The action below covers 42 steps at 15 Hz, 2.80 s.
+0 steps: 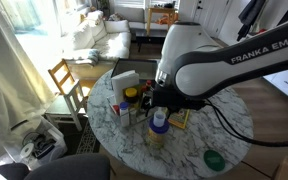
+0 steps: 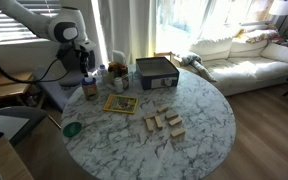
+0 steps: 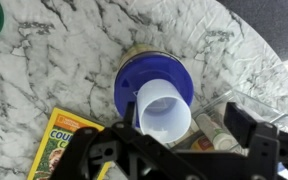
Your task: Put the measuring cup on the table then unstack the yellow tins
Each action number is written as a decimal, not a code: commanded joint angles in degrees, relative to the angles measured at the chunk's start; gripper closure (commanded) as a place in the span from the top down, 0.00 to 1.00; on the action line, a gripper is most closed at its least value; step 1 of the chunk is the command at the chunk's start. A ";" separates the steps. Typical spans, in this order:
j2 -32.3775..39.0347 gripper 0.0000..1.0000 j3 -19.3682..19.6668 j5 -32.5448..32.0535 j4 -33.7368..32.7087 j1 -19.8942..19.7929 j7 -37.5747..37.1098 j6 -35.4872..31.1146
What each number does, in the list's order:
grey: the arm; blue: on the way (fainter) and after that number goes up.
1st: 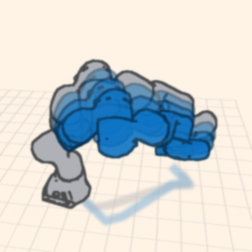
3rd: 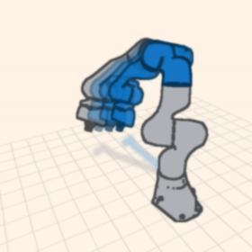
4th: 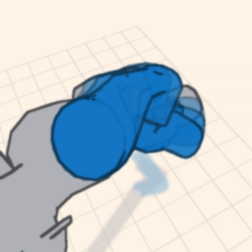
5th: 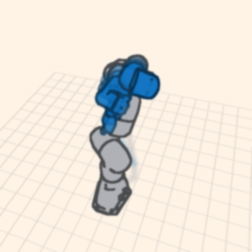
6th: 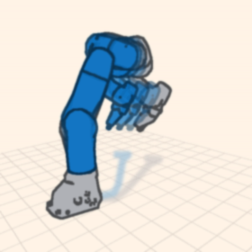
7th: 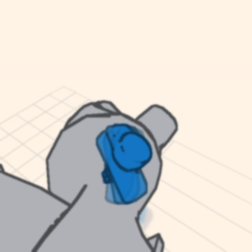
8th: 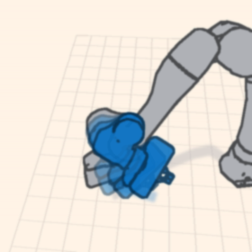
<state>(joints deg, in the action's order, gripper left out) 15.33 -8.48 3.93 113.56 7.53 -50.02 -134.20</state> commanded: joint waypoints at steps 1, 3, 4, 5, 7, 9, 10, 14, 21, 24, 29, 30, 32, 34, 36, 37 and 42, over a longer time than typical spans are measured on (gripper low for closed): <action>1.75 0.65 2.09 -0.60 -1.08 1.55 1.33 -0.81; 1.84 0.56 2.69 -0.95 -1.41 1.74 1.77 0.41; 1.83 0.49 2.90 -1.00 -1.47 1.79 1.99 0.64; 1.55 0.41 3.15 -1.19 -1.45 1.81 2.30 0.96; 0.38 0.26 3.43 -1.10 -1.47 1.68 3.06 1.85; -1.81 0.22 3.71 -1.53 -1.48 1.60 4.06 3.01; -2.49 0.20 3.89 -1.87 -1.54 1.56 4.49 3.45; -8.23 0.19 4.77 -6.84 -1.33 -0.02 13.60 8.89; -9.16 0.44 5.51 -6.32 -2.08 -1.39 19.37 9.07; -8.91 0.44 5.32 -6.32 -2.10 -1.01 19.18 9.07; -2.67 0.19 7.76 -11.68 -3.24 -2.94 22.82 11.19; -1.15 0.19 8.41 -10.79 -2.77 -3.87 26.14 10.22; 1.29 0.19 8.79 -7.03 -2.24 -5.87 33.93 8.89; 3.19 0.19 8.86 -4.18 -1.97 -8.04 41.16 8.00; 4.23 0.19 9.21 -3.10 -1.76 -9.69 46.46 8.41; 4.54 0.19 9.56 -3.32 -1.16 -10.31 48.40 8.21; 5.74 0.19 10.95 -3.45 2.43 -12.39 52.32 6.04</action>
<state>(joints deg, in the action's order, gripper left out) 20.78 1.99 -0.42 113.10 -3.80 0.10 -125.39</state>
